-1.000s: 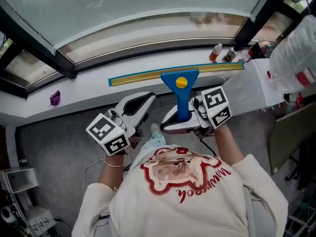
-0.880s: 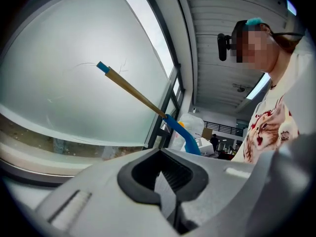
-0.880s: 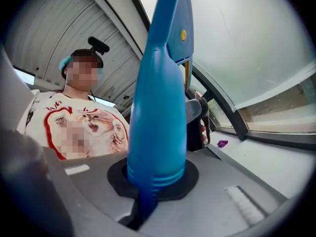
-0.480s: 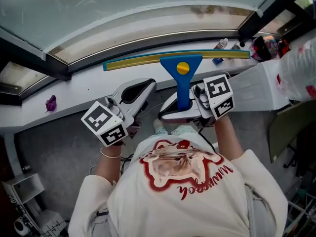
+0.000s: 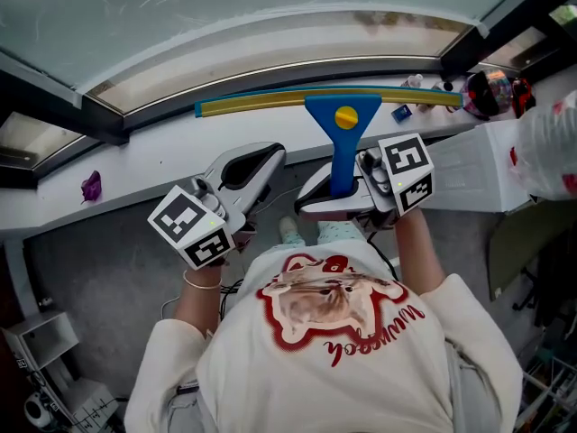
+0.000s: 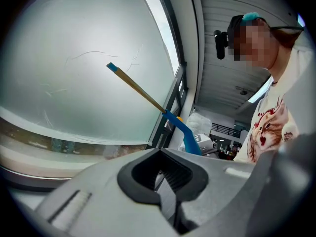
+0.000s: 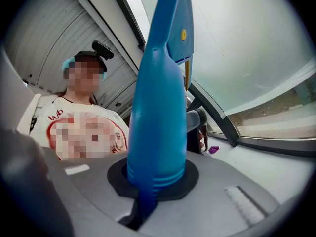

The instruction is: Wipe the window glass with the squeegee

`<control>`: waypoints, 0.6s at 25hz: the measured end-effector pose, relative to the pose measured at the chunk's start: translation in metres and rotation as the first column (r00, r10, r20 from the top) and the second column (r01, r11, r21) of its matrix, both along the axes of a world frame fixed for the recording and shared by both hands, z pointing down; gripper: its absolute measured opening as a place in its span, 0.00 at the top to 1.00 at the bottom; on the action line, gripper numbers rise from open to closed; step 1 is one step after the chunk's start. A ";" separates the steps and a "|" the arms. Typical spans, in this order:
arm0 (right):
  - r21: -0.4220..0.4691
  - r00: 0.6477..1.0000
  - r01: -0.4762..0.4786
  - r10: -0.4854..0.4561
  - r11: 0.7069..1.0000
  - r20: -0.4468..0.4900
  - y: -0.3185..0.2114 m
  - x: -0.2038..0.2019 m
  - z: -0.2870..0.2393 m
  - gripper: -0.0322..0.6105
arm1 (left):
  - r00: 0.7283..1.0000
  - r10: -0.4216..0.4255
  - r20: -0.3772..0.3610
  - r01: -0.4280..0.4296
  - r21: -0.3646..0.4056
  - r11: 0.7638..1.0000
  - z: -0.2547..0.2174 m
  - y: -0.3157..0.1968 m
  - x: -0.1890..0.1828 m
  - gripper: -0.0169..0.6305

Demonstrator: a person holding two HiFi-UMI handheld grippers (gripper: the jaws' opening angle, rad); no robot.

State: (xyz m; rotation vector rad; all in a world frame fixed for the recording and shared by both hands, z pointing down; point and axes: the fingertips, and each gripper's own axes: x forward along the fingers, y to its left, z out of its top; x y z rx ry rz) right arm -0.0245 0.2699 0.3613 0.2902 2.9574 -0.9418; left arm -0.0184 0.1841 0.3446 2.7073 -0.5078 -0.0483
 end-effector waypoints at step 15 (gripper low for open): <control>0.057 0.990 0.117 -0.121 0.991 0.068 -0.080 0.111 -0.015 0.91 | 1.000 -0.024 0.007 0.024 0.060 0.998 -0.008 -0.081 0.117 0.97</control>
